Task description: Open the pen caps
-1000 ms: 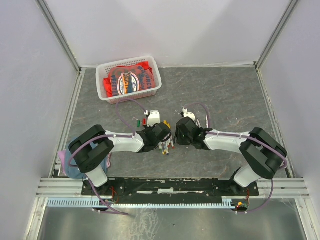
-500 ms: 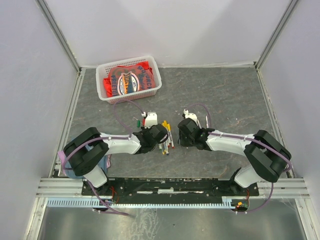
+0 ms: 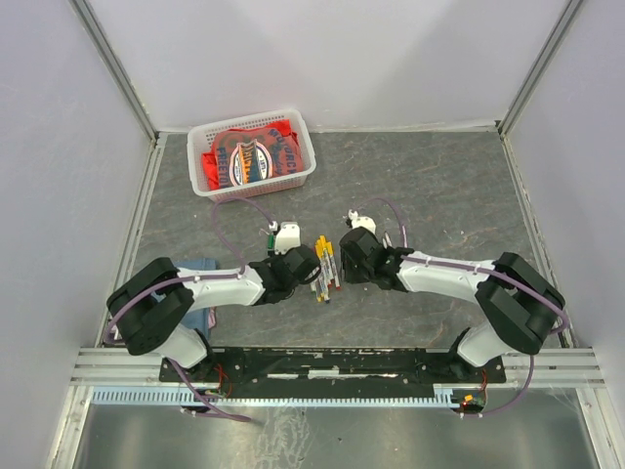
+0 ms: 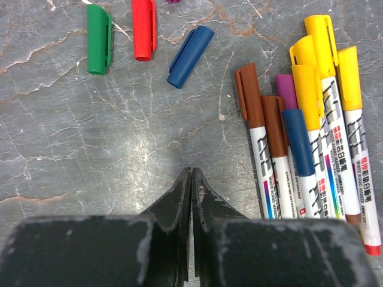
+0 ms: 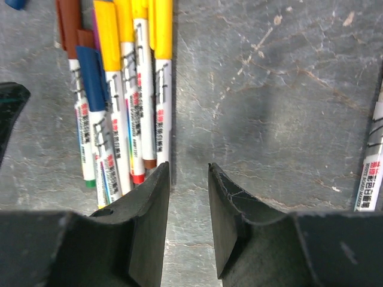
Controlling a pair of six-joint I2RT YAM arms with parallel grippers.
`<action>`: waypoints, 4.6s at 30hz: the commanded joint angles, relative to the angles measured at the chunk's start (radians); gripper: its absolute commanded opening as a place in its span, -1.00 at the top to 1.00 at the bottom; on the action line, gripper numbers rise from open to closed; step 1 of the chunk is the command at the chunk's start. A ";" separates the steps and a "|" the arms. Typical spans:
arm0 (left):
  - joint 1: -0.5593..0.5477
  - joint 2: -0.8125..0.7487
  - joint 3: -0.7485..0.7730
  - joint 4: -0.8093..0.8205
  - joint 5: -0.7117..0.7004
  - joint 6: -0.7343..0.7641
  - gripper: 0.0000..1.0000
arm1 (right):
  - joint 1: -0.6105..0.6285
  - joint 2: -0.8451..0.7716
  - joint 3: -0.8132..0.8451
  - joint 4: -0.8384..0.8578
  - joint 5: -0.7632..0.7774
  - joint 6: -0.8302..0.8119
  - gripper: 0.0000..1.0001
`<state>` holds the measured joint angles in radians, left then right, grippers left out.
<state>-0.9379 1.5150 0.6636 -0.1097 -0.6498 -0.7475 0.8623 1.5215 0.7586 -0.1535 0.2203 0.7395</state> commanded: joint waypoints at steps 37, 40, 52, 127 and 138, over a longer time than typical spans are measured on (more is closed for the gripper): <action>0.002 -0.110 -0.034 0.031 -0.013 0.019 0.08 | 0.010 0.184 0.187 -0.058 0.018 -0.047 0.22; 0.003 -0.114 -0.036 0.031 -0.012 0.015 0.08 | 0.017 0.198 0.189 -0.078 0.038 -0.051 0.22; 0.003 -0.150 -0.010 0.017 0.000 0.028 -0.01 | 0.085 0.232 0.144 -0.166 0.106 -0.047 0.40; 0.256 -0.027 -0.026 0.516 0.724 -0.291 0.94 | 0.146 -0.201 -0.008 0.136 0.038 -0.106 0.97; 0.265 -0.063 -0.038 0.561 0.782 -0.293 0.94 | 0.145 -0.220 -0.022 0.171 0.044 -0.101 0.43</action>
<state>-0.6800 1.4929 0.6327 0.3851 0.0883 -1.0180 1.0019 1.3323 0.7174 -0.0418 0.2466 0.6487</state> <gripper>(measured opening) 0.218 0.278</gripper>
